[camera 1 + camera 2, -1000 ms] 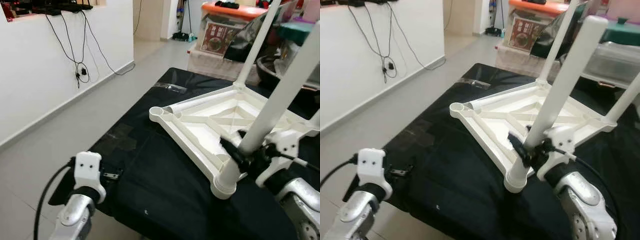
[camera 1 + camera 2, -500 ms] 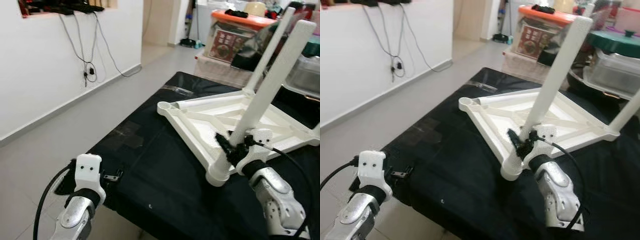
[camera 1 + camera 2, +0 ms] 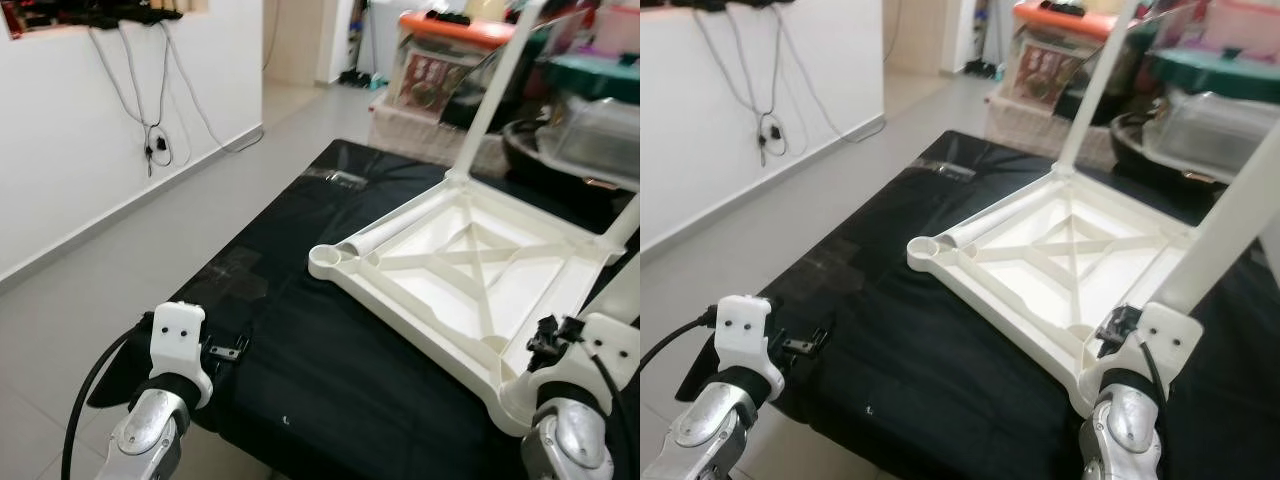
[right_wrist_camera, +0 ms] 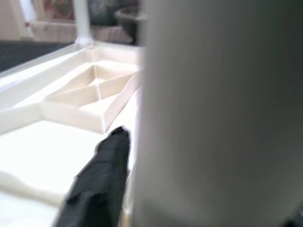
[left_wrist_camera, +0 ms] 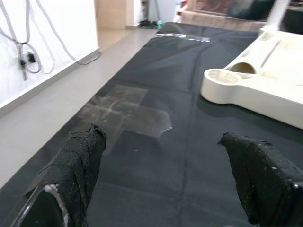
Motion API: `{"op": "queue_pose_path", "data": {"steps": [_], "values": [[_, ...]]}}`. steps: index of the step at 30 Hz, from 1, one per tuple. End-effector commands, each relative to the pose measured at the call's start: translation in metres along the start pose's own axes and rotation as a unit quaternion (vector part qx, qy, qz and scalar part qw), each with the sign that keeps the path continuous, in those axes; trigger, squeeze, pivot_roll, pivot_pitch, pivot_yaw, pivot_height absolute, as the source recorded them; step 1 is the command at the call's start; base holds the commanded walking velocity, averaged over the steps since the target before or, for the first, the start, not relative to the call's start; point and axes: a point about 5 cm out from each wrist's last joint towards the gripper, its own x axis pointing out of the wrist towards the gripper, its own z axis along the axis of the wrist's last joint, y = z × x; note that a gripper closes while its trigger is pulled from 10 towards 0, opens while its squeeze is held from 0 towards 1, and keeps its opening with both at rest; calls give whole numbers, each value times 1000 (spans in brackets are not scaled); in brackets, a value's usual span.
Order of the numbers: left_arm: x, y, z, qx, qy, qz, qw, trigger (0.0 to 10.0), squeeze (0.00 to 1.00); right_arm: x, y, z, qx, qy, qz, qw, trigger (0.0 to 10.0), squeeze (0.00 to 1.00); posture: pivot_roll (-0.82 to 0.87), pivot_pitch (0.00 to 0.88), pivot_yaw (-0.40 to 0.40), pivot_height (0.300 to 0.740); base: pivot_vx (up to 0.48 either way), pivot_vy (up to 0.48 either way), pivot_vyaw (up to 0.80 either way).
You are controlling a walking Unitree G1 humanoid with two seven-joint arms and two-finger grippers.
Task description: Building children table
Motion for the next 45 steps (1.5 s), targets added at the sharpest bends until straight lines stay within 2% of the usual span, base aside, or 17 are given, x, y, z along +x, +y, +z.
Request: {"op": "queue_pose_path", "data": {"steps": [1,3,4,8,12,19,20,22,24,27,29,30,33,35,42,43,45], "values": [[1,0,-1,0,5,-3,1000,10000,0,6,11,12,16,-26,32,999,10000,1000,184,0,-120,740,0,0,0],[1,1,0,0,5,-1,1000,10000,0,10,14,19,25,-37,41,998,10000,1000,184,0,-120,740,0,0,0],[2,1,0,0,3,-1,1000,10000,0,16,18,28,35,-50,73,995,10000,0,184,0,-122,740,0,0,0],[3,-2,1,-2,1,-7,1000,10000,0,30,22,37,38,-68,171,982,10000,0,181,0,-121,740,0,0,0],[4,-6,0,-2,0,-11,1000,10000,0,46,13,29,56,-43,343,937,10000,0,210,0,-130,740,0,0,0],[5,-6,0,-2,-1,-8,1000,10000,0,52,15,11,60,1,425,903,9686,0,218,0,-133,740,0,0,0],[5,-5,-1,-2,-1,-7,1000,10000,0,55,18,6,65,10,428,902,4745,0,229,0,-142,740,0,0,0],[5,-5,-2,0,-2,-8,1000,10000,0,62,22,4,89,15,413,906,1059,0,235,0,-144,740,0,0,0],[5,-4,-2,1,-2,-8,1000,10000,0,64,24,4,103,9,405,908,0,0,230,0,-138,740,0,0,0],[4,-2,-2,2,-1,-8,1000,10000,0,66,23,8,117,-16,368,922,0,0,227,0,-134,740,0,0,0],[4,-2,-3,2,1,-7,1000,10000,0,74,13,7,135,-13,275,952,0,0,217,0,-123,740,0,0,0],[3,-1,-3,2,1,-7,1000,10000,0,78,-3,3,148,-5,148,978,0,0,216,0,-121,740,0,0,0],[3,0,-3,3,2,-7,1000,10000,0,77,-18,-4,145,12,35,989,0,0,215,0,-120,740,0,0,0],[1,1,-4,4,5,-5,1000,10000,0,46,-42,-23,84,43,-150,984,0,0,208,0,-118,740,0,0,0],[-1,2,-5,6,8,-4,1000,10000,0,9,-24,-26,28,52,-143,988,0,0,193,0,-109,740,0,0,0],[-1,2,-6,5,10,-6,1000,10000,0,8,-7,-22,31,41,-67,996,10000,0,177,0,-103,740,0,0,0],[-1,2,-7,5,12,-7,1000,10000,0,9,5,-20,33,33,-19,999,10000,0,177,0,-103,740,0,0,0]]}}
